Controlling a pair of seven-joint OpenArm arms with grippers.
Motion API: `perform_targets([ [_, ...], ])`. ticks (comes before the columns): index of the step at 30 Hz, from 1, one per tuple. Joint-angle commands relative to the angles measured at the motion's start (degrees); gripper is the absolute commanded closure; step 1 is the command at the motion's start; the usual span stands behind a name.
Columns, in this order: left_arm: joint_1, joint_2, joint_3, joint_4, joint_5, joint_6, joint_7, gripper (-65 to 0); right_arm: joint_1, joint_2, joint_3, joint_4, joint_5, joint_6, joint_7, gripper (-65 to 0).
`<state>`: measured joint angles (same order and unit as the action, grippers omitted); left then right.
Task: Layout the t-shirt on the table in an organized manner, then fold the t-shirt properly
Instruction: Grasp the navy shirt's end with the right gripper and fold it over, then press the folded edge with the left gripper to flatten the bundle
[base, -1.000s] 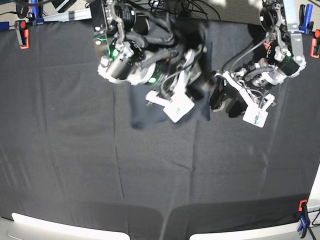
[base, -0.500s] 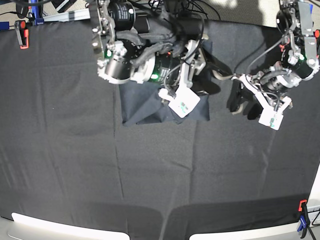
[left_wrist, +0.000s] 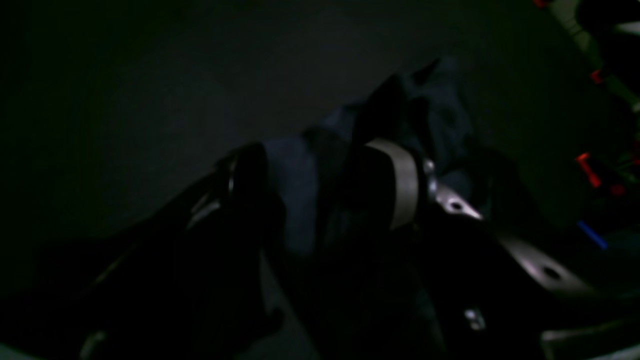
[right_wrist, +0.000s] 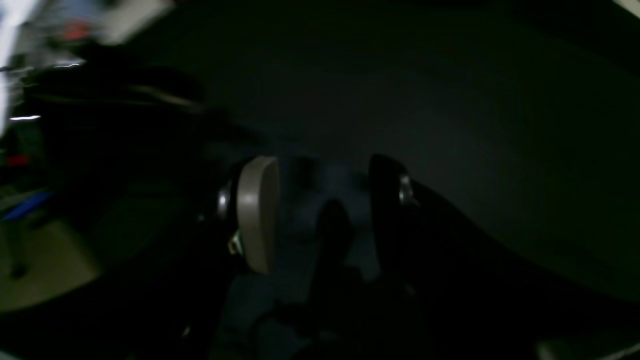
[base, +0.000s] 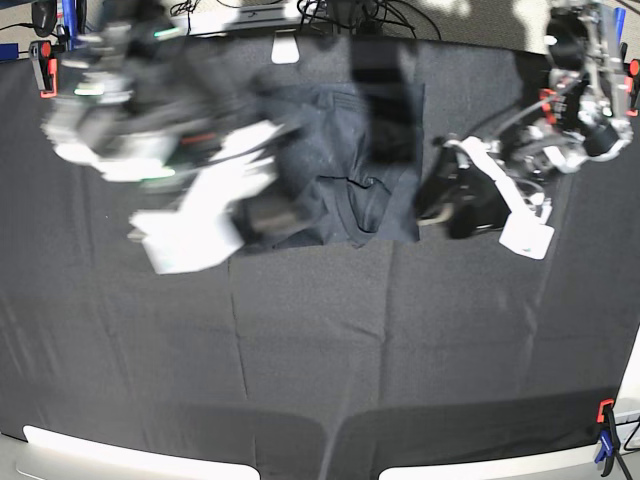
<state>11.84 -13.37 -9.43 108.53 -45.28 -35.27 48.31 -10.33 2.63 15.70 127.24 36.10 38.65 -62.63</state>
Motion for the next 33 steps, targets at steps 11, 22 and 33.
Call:
perform_targets([
  [11,-5.57,1.46,11.1,1.07,6.51,2.91,1.11,-30.7,-4.17,7.1,24.22,1.01,8.04,0.79,0.11,-28.6],
  [22,-6.1,2.21,13.29,-0.46,12.7,10.21,1.05,-14.7,-4.79,7.67,31.93,1.01,15.69,0.81,-2.27,-28.6],
  [33,-6.16,2.19,13.22,-1.01,30.34,22.77,-3.02,0.0,-4.76,7.67,31.95,1.01,16.02,0.81,-2.27,-28.6],
])
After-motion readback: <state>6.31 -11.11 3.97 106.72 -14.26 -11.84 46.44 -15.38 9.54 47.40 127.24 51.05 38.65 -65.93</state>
